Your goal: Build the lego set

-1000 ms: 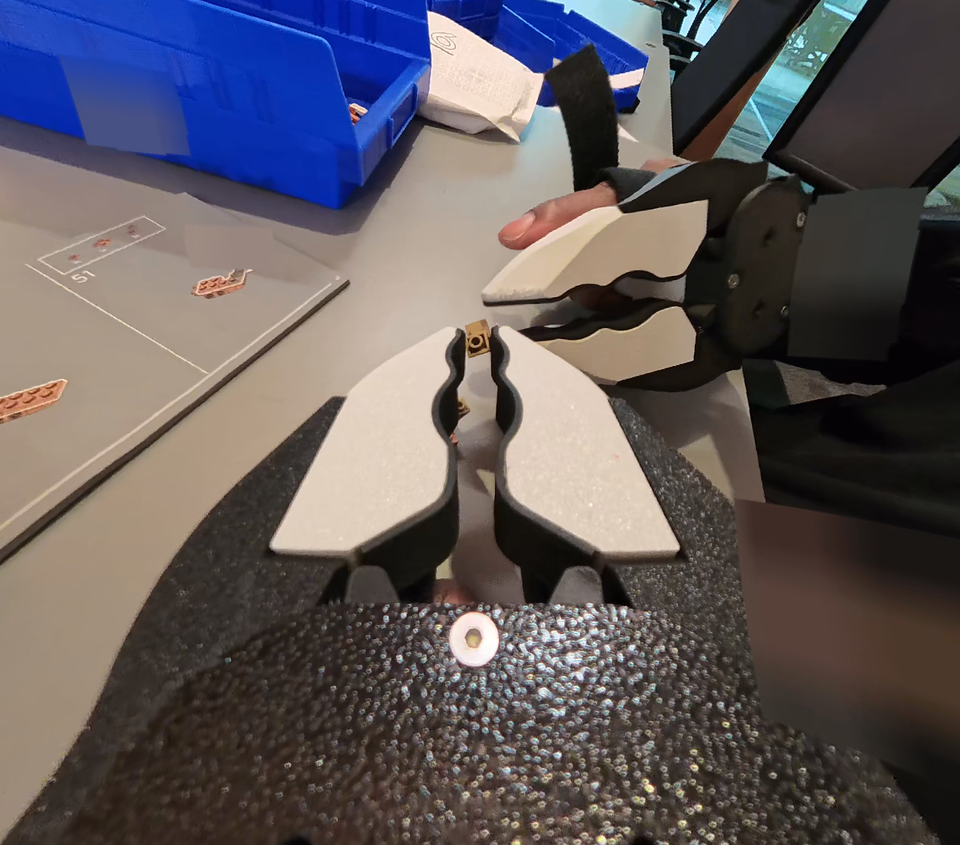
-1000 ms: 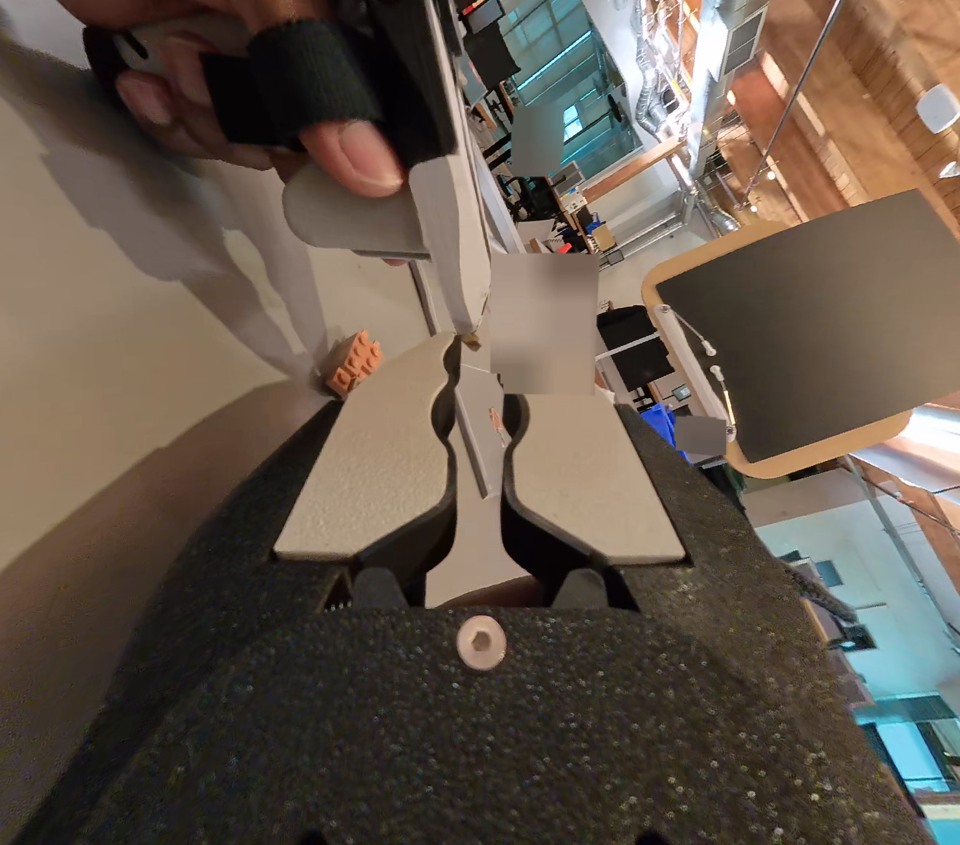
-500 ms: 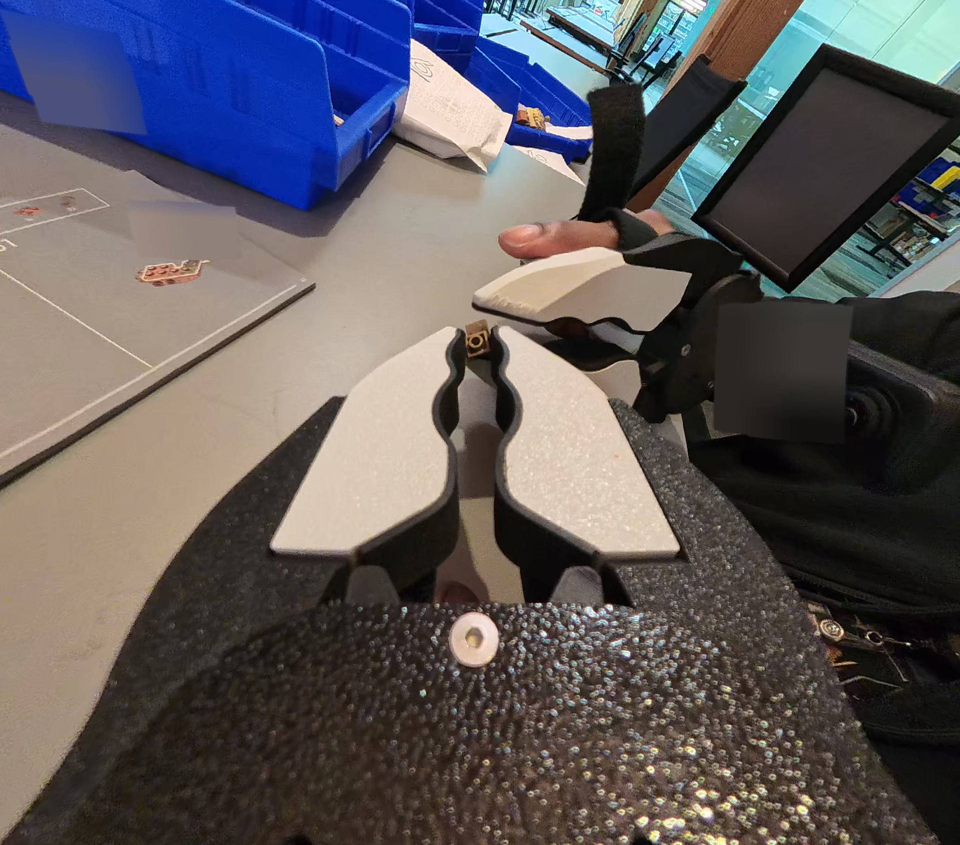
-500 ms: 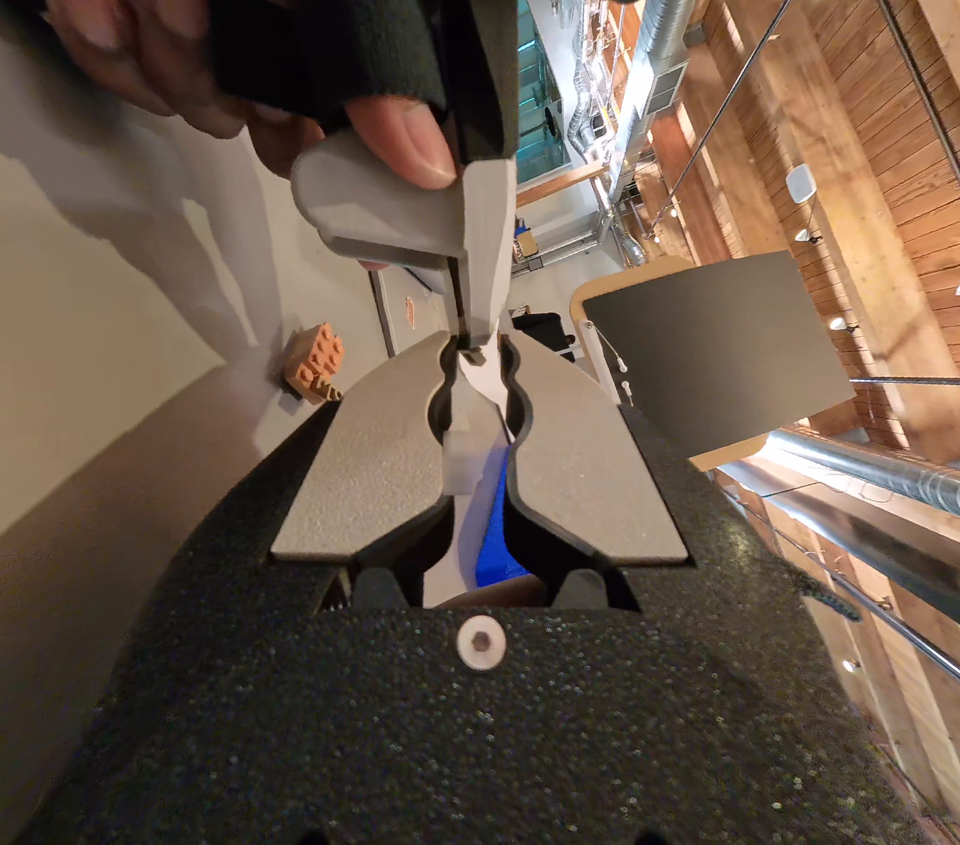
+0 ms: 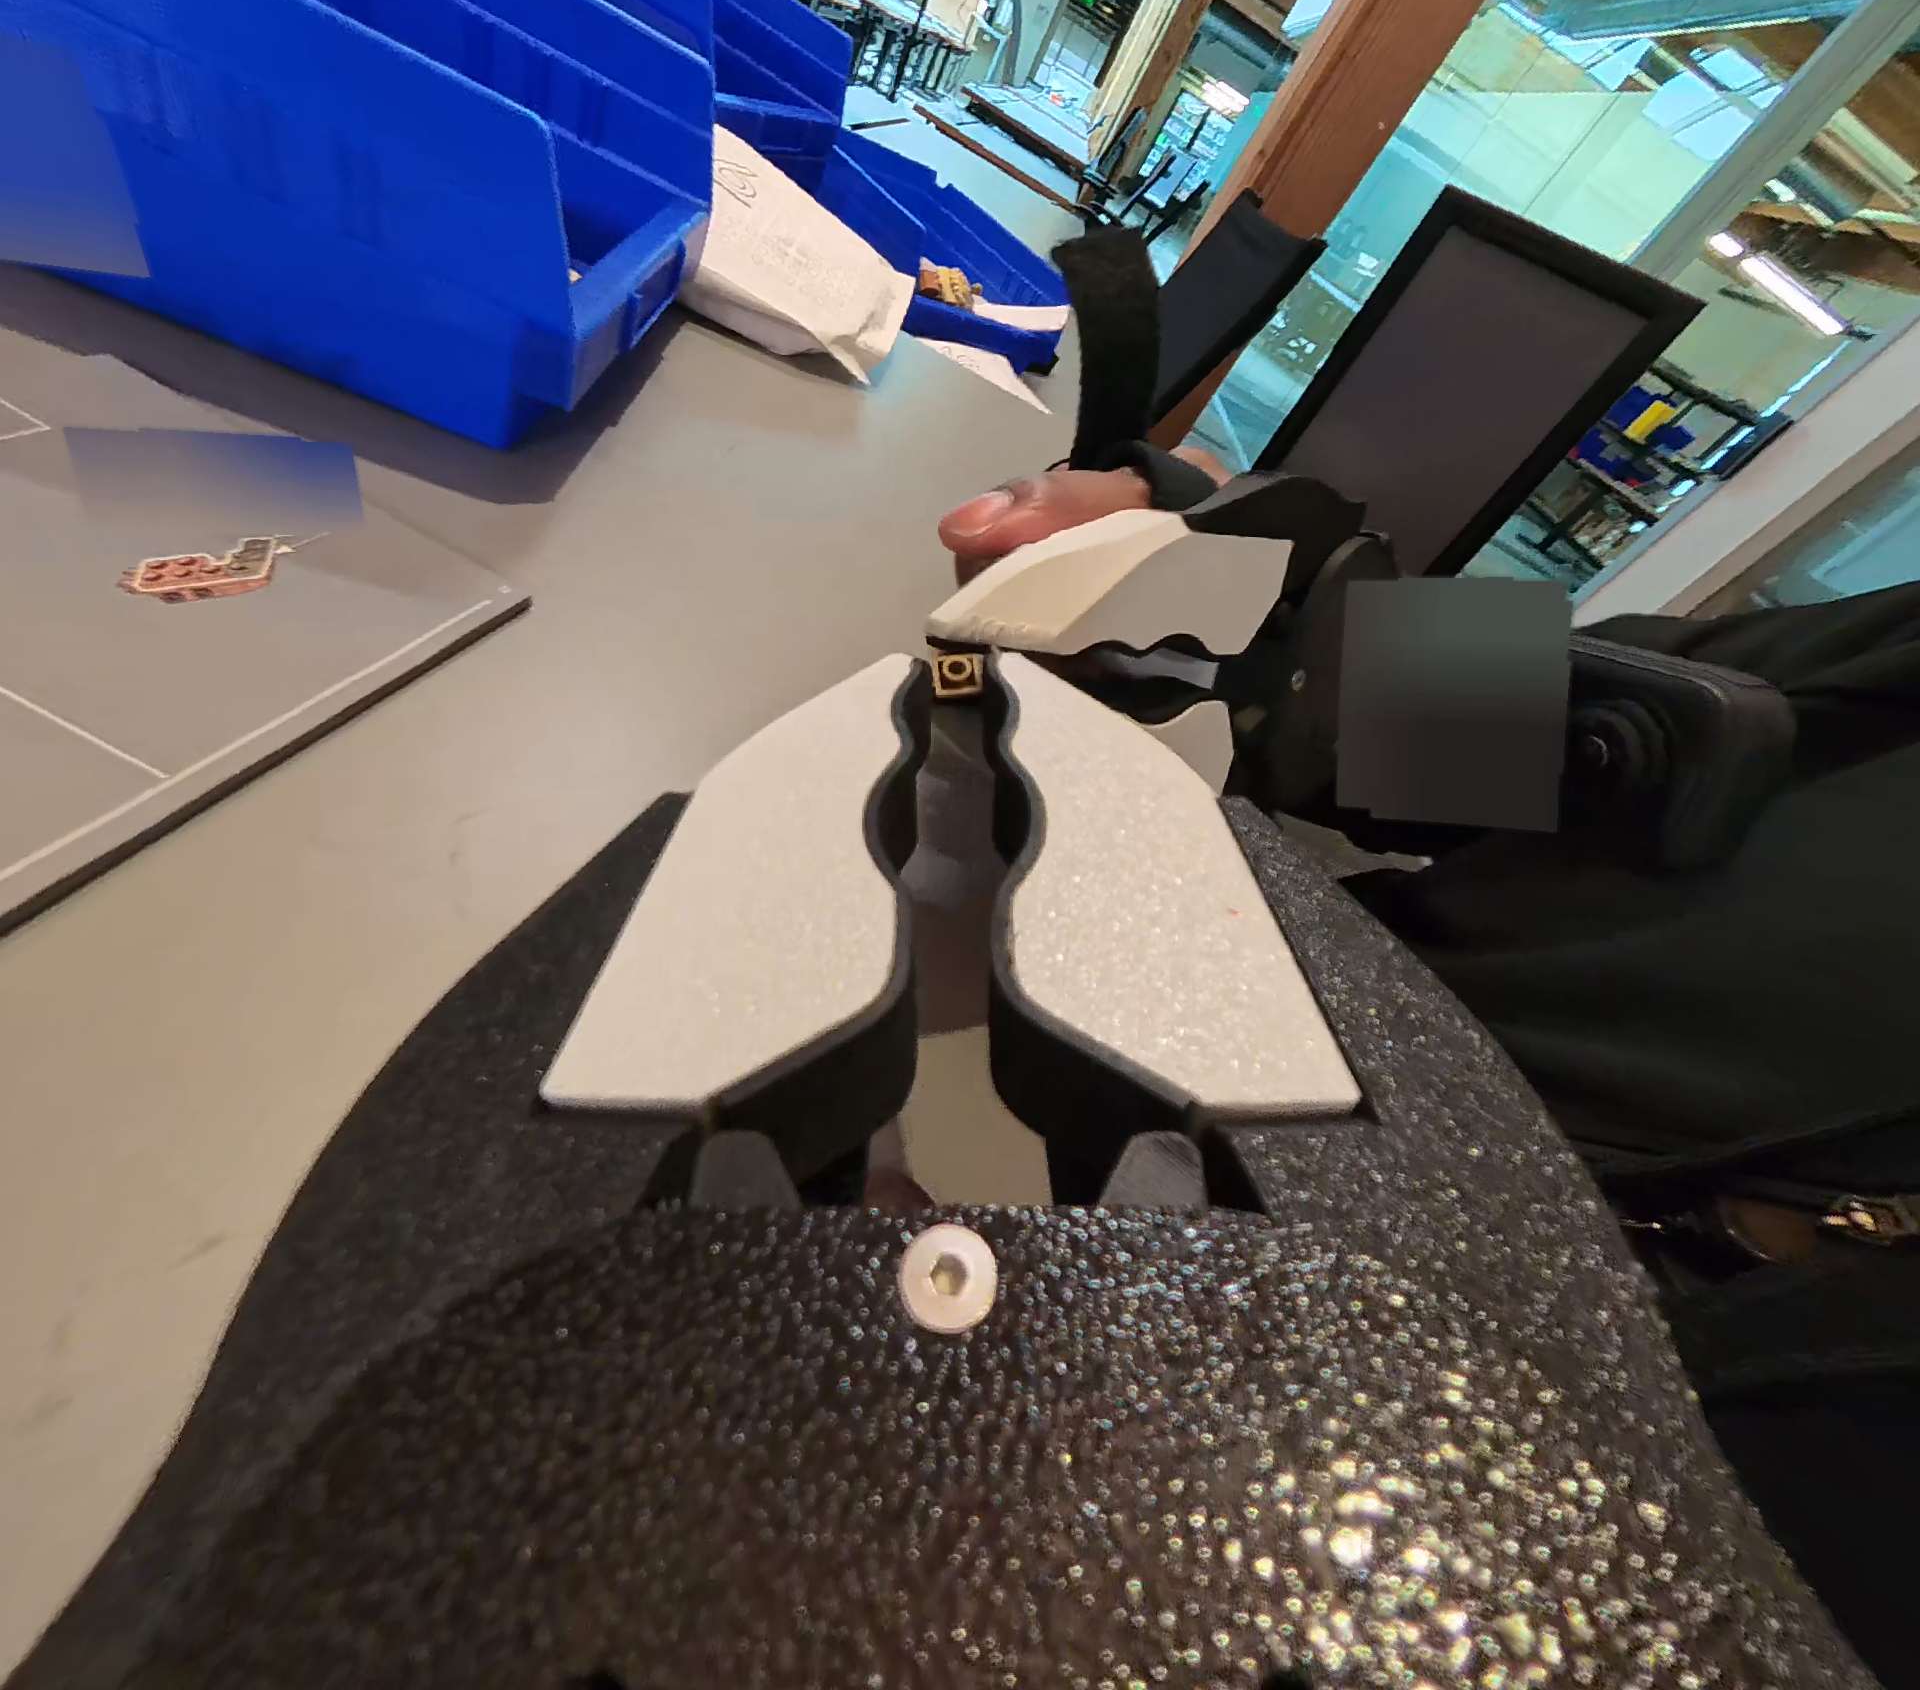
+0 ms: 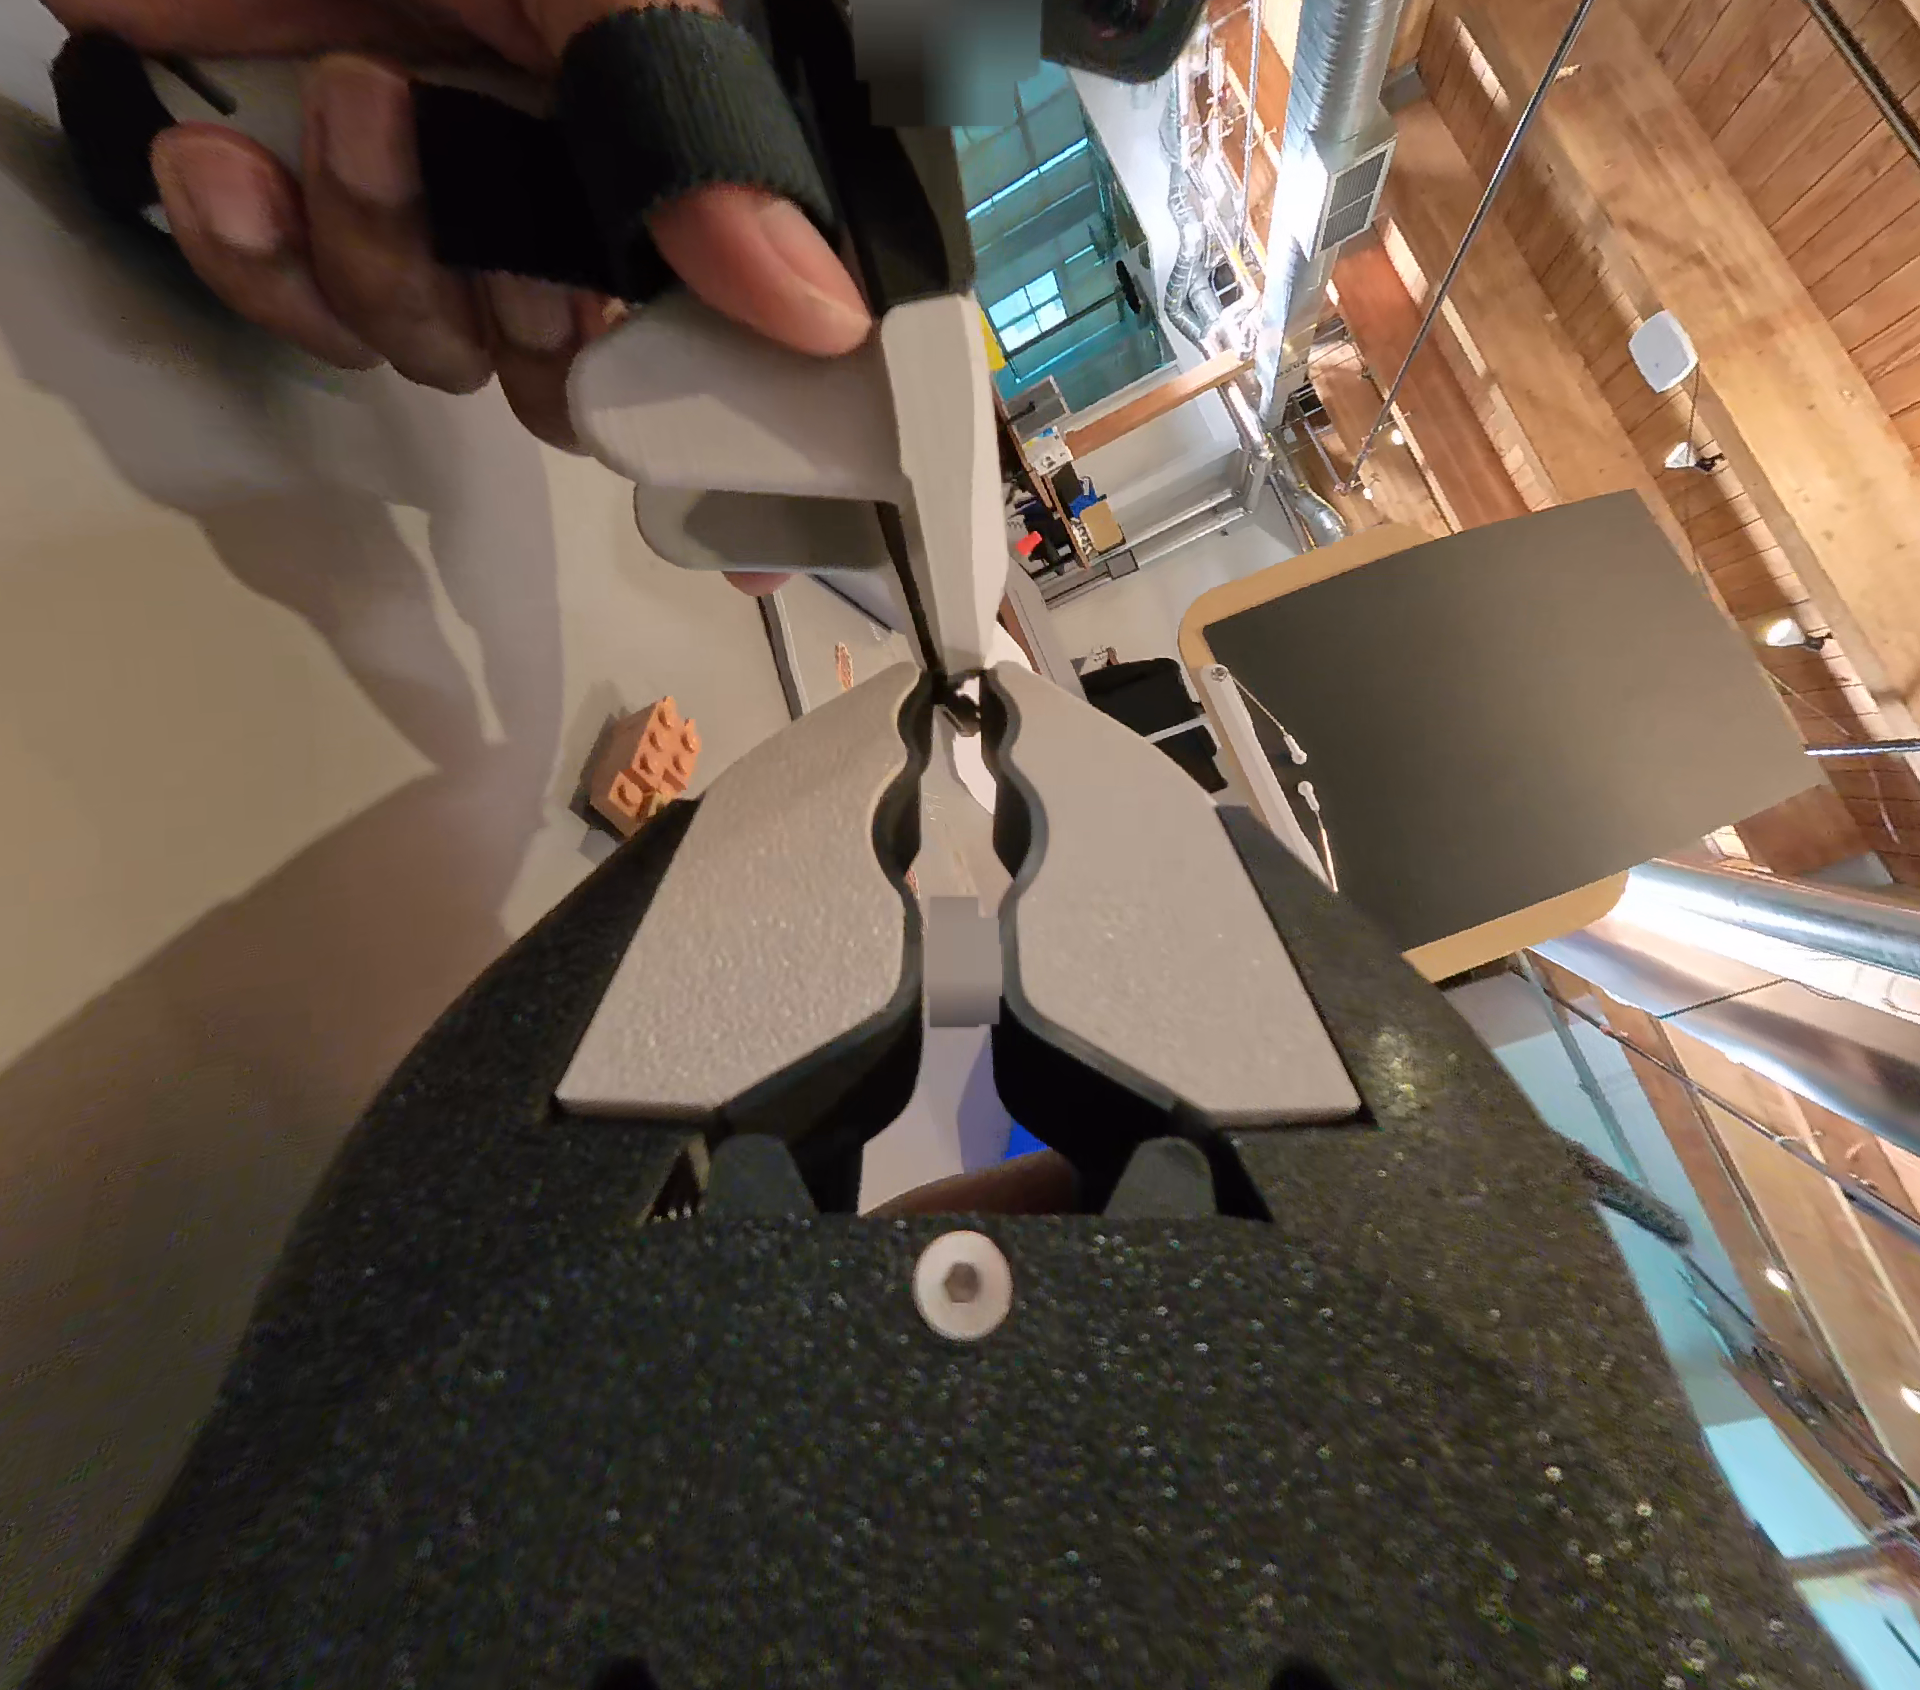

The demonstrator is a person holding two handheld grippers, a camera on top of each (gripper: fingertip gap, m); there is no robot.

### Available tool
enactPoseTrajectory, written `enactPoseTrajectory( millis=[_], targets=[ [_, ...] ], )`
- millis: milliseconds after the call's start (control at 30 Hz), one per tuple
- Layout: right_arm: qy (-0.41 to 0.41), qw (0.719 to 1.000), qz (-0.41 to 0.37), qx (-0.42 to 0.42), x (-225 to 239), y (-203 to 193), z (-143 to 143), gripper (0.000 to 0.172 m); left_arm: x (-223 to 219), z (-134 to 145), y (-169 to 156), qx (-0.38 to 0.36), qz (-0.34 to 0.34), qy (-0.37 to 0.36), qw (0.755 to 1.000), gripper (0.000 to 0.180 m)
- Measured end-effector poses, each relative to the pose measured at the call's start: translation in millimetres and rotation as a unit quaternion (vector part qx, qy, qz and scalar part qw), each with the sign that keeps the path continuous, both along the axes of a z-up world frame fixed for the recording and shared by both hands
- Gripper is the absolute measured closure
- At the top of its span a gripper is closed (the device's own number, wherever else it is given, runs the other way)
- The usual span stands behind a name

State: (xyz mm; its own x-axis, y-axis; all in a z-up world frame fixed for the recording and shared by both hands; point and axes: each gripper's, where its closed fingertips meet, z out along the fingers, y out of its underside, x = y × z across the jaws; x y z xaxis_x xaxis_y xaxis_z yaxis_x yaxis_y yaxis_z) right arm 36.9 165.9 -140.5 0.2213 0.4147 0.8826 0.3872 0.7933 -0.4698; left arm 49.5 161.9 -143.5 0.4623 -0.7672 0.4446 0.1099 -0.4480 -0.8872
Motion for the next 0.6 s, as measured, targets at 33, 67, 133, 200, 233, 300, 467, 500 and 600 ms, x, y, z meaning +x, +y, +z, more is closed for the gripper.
enactPoseTrajectory(
  millis=[33, 67, 133, 200, 233, 300, 467, 500, 600],
  targets=[
    [0.002, 1.0, 0.004, -0.003, 0.6, -0.5, 0.6, 0.163, 0.1, 1.6, -1.1, -0.004, -0.006, -0.01, 1.0, 0.171],
    [0.002, 1.0, 0.008, -0.006, 1.1, -0.9, 0.4, 0.164, 0.0, 4.3, -2.3, -0.008, -0.013, -0.027, 1.0, 0.169],
    [0.0, 1.0, 0.014, -0.005, 2.1, -1.0, -0.5, 0.164, -1.4, 11.9, -4.5, -0.02, -0.028, -0.071, 0.997, 0.169],
    [0.003, 1.0, 0.019, -0.007, 2.9, -1.9, 0.6, 0.164, -3.3, 17.4, -5.7, -0.032, -0.039, -0.105, 0.993, 0.169],
    [0.006, 1.0, 0.023, -0.011, 3.0, -3.0, 1.3, 0.164, -4.6, 19.4, -5.6, -0.032, -0.041, -0.114, 0.992, 0.169],
    [0.013, 0.999, 0.031, -0.022, 3.6, -4.3, 3.5, 0.164, -7.3, 23.3, -5.7, -0.024, -0.041, -0.122, 0.991, 0.169],
    [0.055, 0.987, 0.082, -0.123, 8.5, -7.2, 13.9, 0.164, -15.8, 36.2, -5.9, 0.005, -0.035, -0.14, 0.99, 0.169],
    [0.066, 0.98, 0.107, -0.153, 9.9, -10.8, 17.4, 0.164, -16.0, 38.2, -7.2, 0.012, -0.038, -0.141, 0.989, 0.169],
    [0.114, 0.941, 0.201, -0.247, 17.0, -28.2, 35.8, 0.165, -10.2, 41.2, -13.9, 0.024, -0.06, -0.142, 0.988, 0.169]
  ],
)
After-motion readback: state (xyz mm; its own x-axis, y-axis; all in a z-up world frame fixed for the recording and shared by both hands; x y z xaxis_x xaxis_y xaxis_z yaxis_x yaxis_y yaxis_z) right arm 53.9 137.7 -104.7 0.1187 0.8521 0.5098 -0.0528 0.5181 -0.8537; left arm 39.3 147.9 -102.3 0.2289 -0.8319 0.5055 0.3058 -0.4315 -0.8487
